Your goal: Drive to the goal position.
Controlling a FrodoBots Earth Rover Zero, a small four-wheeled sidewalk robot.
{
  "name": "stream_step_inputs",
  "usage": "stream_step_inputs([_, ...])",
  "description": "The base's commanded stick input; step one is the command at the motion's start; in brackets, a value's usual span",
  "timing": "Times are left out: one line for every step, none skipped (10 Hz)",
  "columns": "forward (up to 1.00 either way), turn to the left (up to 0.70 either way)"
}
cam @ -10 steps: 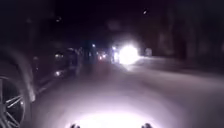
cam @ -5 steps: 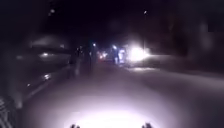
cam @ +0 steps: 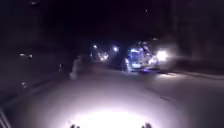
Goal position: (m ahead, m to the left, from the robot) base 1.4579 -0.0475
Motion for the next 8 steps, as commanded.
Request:
stream_step_inputs([0.7,0.0])
stream_step_inputs([0.7,0.0])
stream_step_inputs([0.7,0.0])
stream_step_inputs([0.7,0.0])
stream_step_inputs([0.7,0.0])
stream_step_inputs([0.7,0.0])
stream_step_inputs([0.7,0.0])
stream_step_inputs([0.7,0.0])
